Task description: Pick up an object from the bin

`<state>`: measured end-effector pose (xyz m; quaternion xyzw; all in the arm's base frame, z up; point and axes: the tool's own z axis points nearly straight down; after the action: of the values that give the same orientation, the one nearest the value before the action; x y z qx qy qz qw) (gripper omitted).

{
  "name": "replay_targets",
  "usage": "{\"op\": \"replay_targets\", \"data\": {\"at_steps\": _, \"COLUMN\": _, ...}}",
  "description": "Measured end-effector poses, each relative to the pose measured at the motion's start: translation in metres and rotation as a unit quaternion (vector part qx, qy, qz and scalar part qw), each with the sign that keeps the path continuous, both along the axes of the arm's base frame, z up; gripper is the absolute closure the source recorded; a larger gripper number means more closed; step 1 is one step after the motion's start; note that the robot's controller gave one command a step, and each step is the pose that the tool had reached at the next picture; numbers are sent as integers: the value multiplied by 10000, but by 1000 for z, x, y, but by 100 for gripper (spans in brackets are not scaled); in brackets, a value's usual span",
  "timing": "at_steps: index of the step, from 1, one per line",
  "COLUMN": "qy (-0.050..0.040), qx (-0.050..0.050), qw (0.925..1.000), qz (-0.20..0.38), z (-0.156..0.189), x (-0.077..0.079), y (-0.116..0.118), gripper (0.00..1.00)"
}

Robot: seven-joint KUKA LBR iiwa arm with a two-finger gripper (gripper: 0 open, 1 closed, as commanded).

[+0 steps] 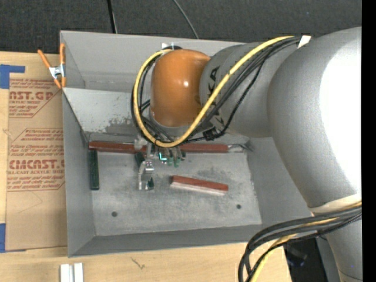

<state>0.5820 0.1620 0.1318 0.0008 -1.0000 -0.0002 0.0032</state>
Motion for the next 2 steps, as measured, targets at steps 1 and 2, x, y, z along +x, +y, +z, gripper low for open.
{"op": "replay_targets", "data": {"at_steps": 1, "qy": -34, "qx": 6, "qw": 10000, "qz": -4, "z": 4, "x": 2, "y": 0, "gripper": 0}}
{"op": "replay_targets", "data": {"at_steps": 2, "qy": -78, "qx": 3, "qw": 9740, "qz": 2262, "z": -55, "x": -4, "y": -55, "gripper": 100}}
